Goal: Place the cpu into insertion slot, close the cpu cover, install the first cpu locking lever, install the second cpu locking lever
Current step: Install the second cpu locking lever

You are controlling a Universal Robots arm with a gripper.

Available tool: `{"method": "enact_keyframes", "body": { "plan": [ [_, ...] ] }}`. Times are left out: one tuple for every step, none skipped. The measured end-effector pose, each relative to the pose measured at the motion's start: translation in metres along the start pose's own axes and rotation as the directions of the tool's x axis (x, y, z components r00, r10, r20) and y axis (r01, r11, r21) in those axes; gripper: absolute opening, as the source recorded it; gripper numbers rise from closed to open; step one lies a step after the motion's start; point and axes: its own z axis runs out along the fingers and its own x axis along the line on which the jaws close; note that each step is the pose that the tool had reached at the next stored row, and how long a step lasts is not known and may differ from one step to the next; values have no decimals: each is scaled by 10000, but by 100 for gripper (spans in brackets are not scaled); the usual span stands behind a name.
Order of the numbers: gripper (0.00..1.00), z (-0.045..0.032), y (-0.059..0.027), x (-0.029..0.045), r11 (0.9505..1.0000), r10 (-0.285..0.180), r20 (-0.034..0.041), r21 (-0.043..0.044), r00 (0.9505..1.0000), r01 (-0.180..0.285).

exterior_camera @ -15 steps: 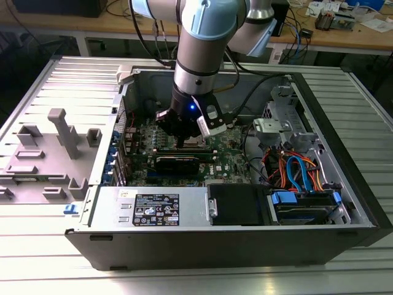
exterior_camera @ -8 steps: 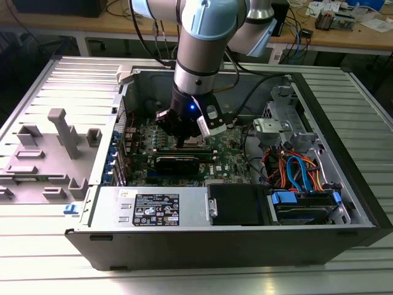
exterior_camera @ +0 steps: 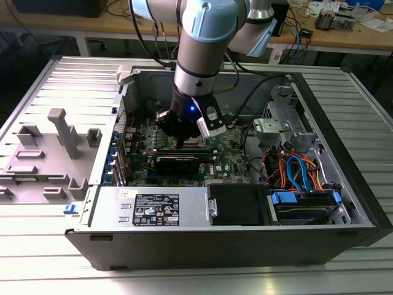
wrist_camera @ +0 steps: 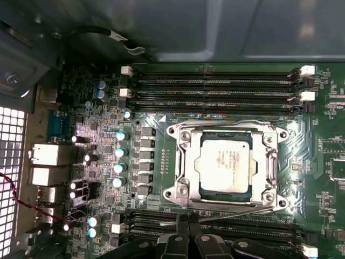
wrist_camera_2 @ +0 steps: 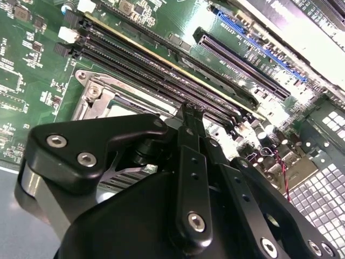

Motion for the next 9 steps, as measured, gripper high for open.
{"method": "enact_keyframes", "body": {
  "plan": [
    [11,11,0,-1,10000,-33,0,-54,10000,33],
    [11,17,-1,-2,9999,-76,1,-95,10000,76],
    [11,20,0,7,9997,-141,4,-180,9999,141],
    [11,22,0,17,9995,-221,1,-214,9998,221],
    [11,24,0,24,9994,-264,0,-230,9997,264],
    [11,25,1,32,9992,-314,-2,-240,9995,314],
    [11,28,-3,35,9991,-363,-3,-235,9993,363],
    [11,29,-6,41,9990,-385,-5,-231,9993,385],
    [11,31,-9,46,9989,-413,-6,-234,9991,413]
  ]
}}
